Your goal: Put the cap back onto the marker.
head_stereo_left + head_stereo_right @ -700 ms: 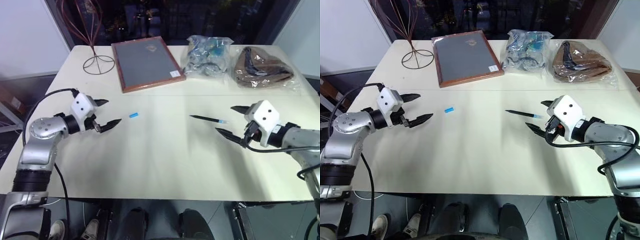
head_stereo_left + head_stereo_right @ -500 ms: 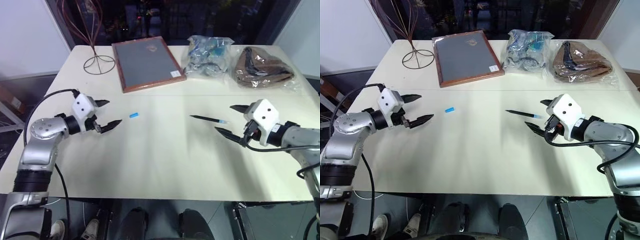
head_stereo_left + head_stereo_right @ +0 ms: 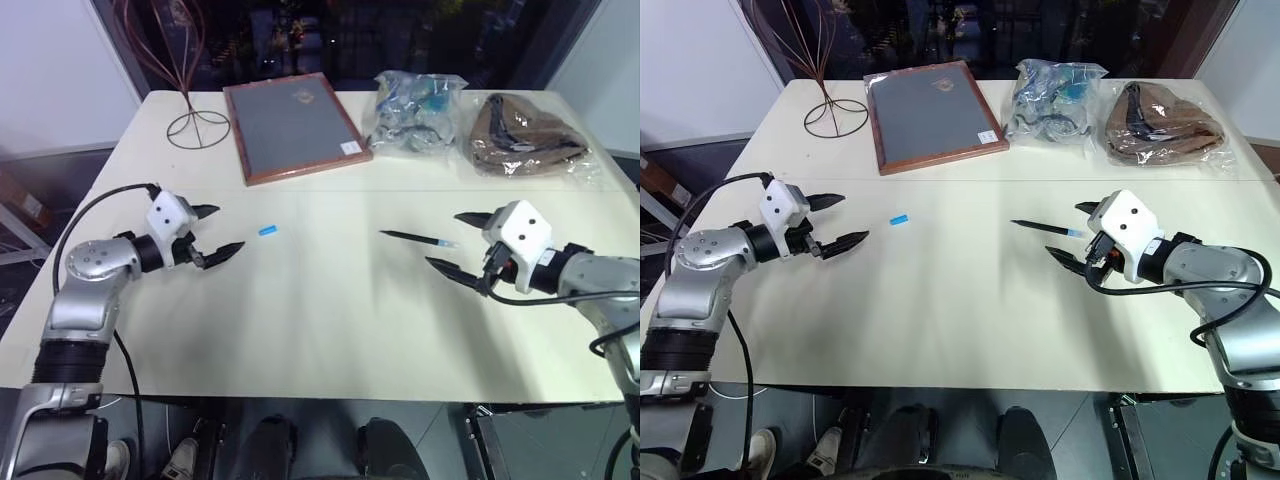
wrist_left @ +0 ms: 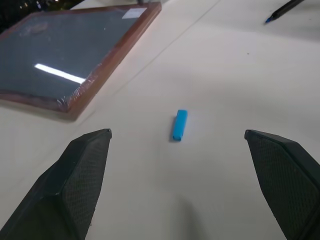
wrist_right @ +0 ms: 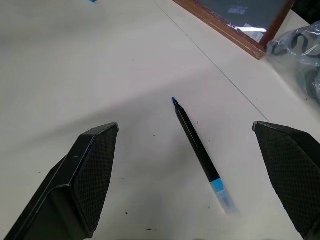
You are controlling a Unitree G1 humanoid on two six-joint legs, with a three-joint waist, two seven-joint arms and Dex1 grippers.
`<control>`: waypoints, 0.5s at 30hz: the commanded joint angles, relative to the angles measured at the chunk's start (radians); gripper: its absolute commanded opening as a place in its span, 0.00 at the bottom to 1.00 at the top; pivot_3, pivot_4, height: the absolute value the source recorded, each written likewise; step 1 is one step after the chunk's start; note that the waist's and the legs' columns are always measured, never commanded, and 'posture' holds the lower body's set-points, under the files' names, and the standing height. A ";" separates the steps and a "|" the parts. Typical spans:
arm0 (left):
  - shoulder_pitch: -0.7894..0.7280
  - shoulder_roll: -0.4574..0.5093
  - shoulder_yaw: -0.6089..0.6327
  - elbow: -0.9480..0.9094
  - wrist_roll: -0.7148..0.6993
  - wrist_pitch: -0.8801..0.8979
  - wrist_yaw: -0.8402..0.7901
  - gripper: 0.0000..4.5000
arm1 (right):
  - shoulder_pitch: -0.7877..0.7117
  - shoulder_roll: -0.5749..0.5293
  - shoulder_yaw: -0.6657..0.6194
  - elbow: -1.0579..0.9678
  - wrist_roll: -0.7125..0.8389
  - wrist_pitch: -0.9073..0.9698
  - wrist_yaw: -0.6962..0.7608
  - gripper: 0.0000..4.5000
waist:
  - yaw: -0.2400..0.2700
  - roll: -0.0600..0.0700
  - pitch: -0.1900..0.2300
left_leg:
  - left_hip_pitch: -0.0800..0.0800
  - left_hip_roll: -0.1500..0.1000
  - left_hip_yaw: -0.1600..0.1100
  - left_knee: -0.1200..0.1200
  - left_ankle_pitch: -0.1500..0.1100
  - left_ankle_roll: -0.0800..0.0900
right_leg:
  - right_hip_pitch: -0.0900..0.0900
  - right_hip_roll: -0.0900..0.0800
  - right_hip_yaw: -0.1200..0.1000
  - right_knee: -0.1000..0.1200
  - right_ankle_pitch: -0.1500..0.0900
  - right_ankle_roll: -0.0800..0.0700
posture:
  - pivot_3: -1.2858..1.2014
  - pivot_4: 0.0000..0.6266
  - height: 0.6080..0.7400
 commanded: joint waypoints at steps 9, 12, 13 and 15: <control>-0.116 -0.037 -0.034 0.183 0.021 -0.065 -0.034 1.00 | 0.015 0.015 -0.018 -0.095 0.014 0.029 -0.035 0.99 | -0.002 0.000 0.000 | -0.001 0.000 0.000 0.001 0.000 0.000 | 0.000 0.000 -0.001 0.000 0.000 0.000 | 0.52 0.24 1.00; -0.135 -0.038 -0.035 0.213 0.030 -0.084 -0.043 1.00 | 0.022 0.029 -0.021 -0.121 0.025 0.045 -0.048 0.99 | -0.002 0.000 0.000 | -0.001 0.000 0.000 0.001 0.000 0.000 | 0.000 0.000 -0.001 0.001 0.000 0.000 | 0.52 0.24 1.00; -0.142 -0.039 -0.034 0.222 0.031 -0.087 -0.043 1.00 | 0.024 0.032 -0.020 -0.125 0.025 0.047 -0.050 0.99 | -0.002 0.000 0.000 | -0.001 0.000 0.000 0.001 0.000 0.000 | 0.000 0.000 -0.001 0.001 0.000 0.000 | 0.52 0.24 1.00; -0.144 -0.039 -0.035 0.232 0.032 -0.092 -0.045 1.00 | 0.026 0.036 -0.018 -0.128 0.024 0.050 -0.051 0.99 | -0.002 0.000 0.000 | -0.001 0.000 0.000 0.001 0.000 0.000 | 0.000 0.000 -0.001 0.001 0.000 0.000 | 0.52 0.24 1.00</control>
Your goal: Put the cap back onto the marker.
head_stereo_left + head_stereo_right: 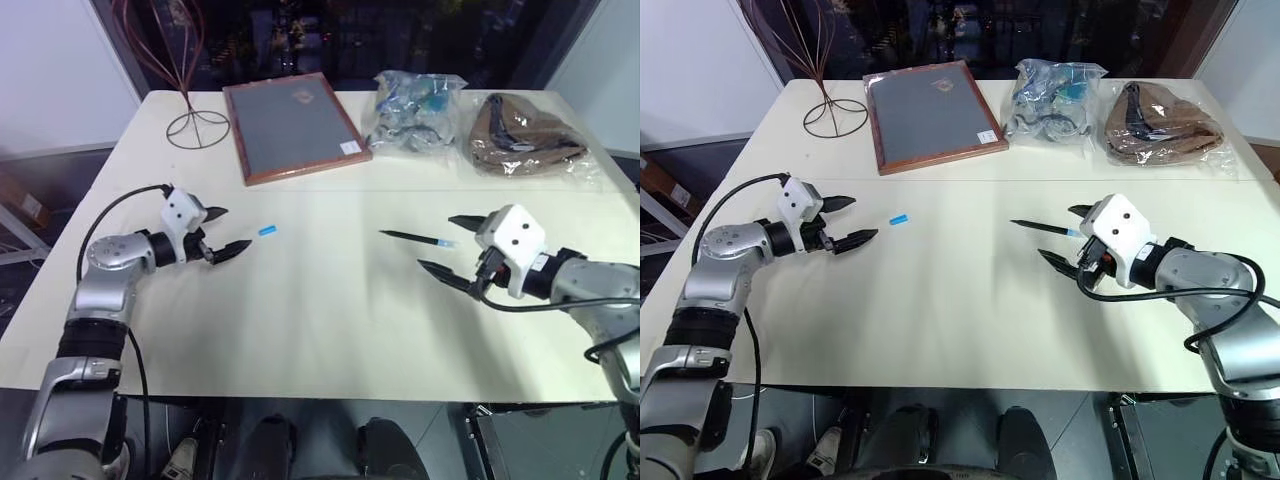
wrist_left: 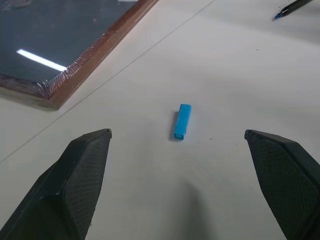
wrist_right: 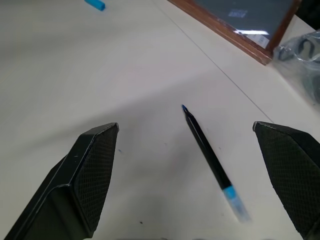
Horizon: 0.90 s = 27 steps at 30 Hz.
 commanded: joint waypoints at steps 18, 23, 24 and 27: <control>-0.191 -0.042 -0.081 0.402 0.130 -0.251 -0.075 1.00 | 0.040 0.011 -0.051 -0.082 0.016 0.039 -0.049 0.99 | -0.001 0.000 0.000 | 0.000 -0.003 0.000 0.001 0.000 0.000 | 0.000 0.000 -0.001 0.002 0.000 0.000 | 0.52 0.24 1.00; -0.278 -0.068 -0.128 0.616 0.218 -0.374 -0.069 1.00 | 0.081 0.034 -0.085 -0.156 0.025 0.078 -0.100 0.99 | 0.001 -0.001 0.000 | -0.001 -0.003 0.000 0.001 0.000 0.000 | 0.000 0.000 -0.002 0.004 0.000 0.000 | 0.52 0.24 1.00; -0.289 -0.070 -0.132 0.645 0.229 -0.397 -0.070 1.00 | 0.090 0.039 -0.090 -0.172 0.027 0.087 -0.110 0.99 | 0.002 -0.001 0.000 | -0.001 -0.003 0.000 0.001 0.000 0.000 | 0.000 0.000 -0.002 0.004 0.000 0.000 | 0.52 0.24 1.00; -0.332 -0.085 -0.126 0.722 0.248 -0.425 -0.037 1.00 | 0.131 0.058 -0.115 -0.224 0.027 0.111 -0.142 0.99 | 0.004 -0.001 0.000 | -0.001 -0.004 -0.001 0.002 0.000 0.000 | 0.000 0.000 -0.002 0.004 0.000 0.000 | 0.52 0.24 1.00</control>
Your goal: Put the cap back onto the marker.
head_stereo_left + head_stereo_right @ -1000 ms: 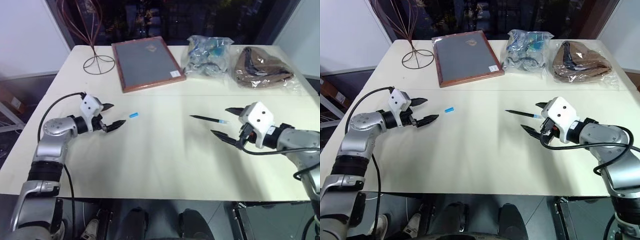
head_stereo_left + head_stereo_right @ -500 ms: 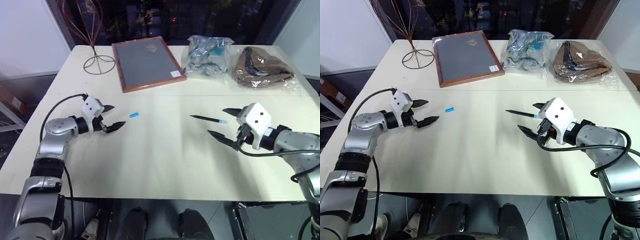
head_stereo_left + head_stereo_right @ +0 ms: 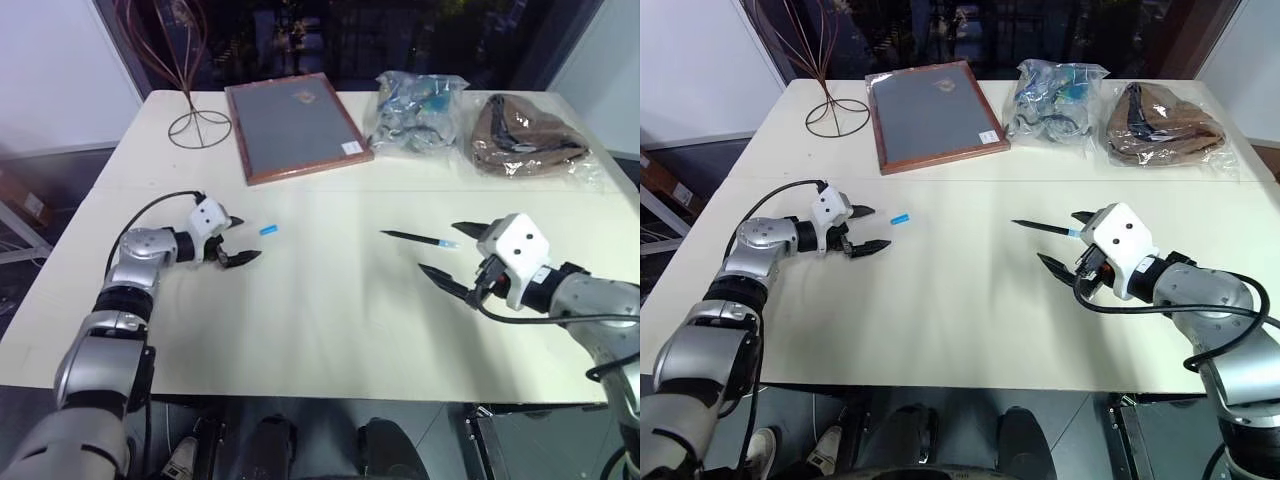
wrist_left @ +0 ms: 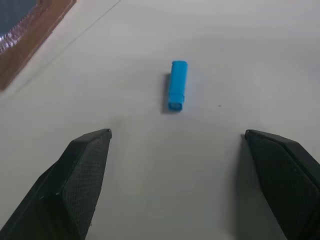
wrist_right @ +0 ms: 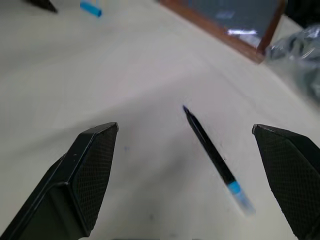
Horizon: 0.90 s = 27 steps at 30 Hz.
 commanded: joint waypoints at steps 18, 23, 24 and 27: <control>-0.116 -0.079 0.017 0.174 0.075 -0.040 0.078 1.00 | 0.127 0.086 -0.075 -0.201 -0.017 0.067 -0.171 0.99 | 0.002 0.000 0.000 | 0.000 -0.001 -0.002 0.001 0.000 0.000 | -0.001 0.000 0.000 0.008 0.000 0.000 | 0.52 0.24 1.00; -0.120 -0.079 0.022 0.179 0.085 -0.040 0.081 1.00 | 0.124 0.091 -0.060 -0.200 -0.023 0.064 -0.184 0.99 | 0.000 0.000 0.000 | 0.000 -0.001 -0.002 0.001 0.000 0.000 | -0.001 0.000 0.000 0.008 0.000 0.000 | 0.52 0.24 1.00; -0.120 -0.078 0.023 0.180 0.086 -0.040 0.082 1.00 | 0.122 0.091 -0.058 -0.199 -0.024 0.063 -0.185 0.99 | 0.000 0.000 0.000 | 0.000 -0.001 -0.002 0.001 0.000 0.000 | -0.001 0.000 0.000 0.008 0.000 0.000 | 0.52 0.24 1.00; -0.118 -0.075 0.022 0.181 0.090 -0.037 0.079 1.00 | 0.118 0.094 -0.050 -0.197 -0.027 0.062 -0.191 0.99 | 0.000 0.000 0.000 | 0.000 -0.001 -0.002 0.001 0.000 0.000 | -0.001 0.000 0.000 0.008 0.000 0.000 | 0.52 0.24 1.00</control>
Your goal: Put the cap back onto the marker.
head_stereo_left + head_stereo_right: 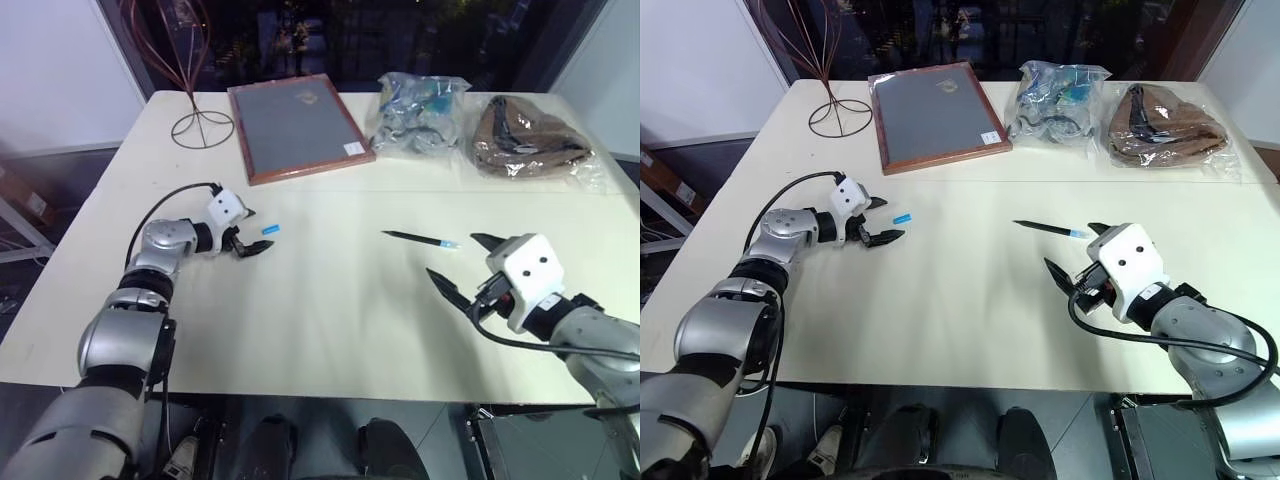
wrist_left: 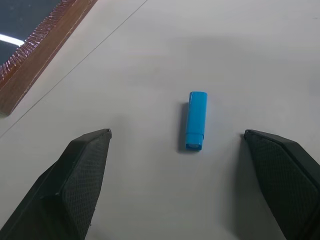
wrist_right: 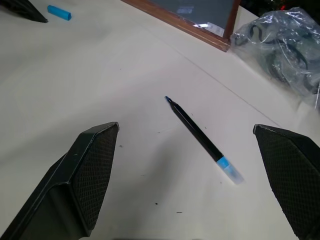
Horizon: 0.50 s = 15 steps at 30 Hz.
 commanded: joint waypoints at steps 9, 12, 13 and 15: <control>-0.009 0.006 0.002 0.010 0.031 -0.001 0.019 0.70 | -0.017 0.015 0.012 -0.025 -0.017 -0.017 -0.016 1.00 | -0.004 0.000 0.000 | 0.000 0.000 0.000 0.000 0.000 0.000 | 0.000 0.000 0.000 0.000 0.000 0.000 | 0.52 0.24 1.00; -0.012 0.003 0.003 0.012 0.037 -0.001 0.024 0.37 | -0.017 0.018 0.013 -0.025 -0.020 -0.017 -0.018 1.00 | -0.008 0.000 0.000 | 0.000 0.000 0.000 0.000 0.000 0.000 | -0.001 0.000 0.000 0.000 0.000 0.000 | 0.52 0.24 1.00; -0.013 0.002 0.004 0.012 0.038 -0.001 0.025 0.26 | -0.016 0.019 0.013 -0.026 -0.020 -0.017 -0.019 1.00 | -0.009 0.000 0.000 | 0.000 0.000 0.000 0.000 0.000 0.000 | -0.001 0.000 0.000 0.000 0.000 0.000 | 0.52 0.24 1.00; -0.014 0.000 0.004 0.013 0.041 0.000 0.026 0.02 | -0.015 0.020 0.012 -0.030 -0.022 -0.015 -0.019 1.00 | -0.011 0.000 0.000 | 0.000 0.000 0.000 0.000 0.000 0.000 | -0.001 0.000 0.000 0.001 0.000 0.000 | 0.52 0.24 1.00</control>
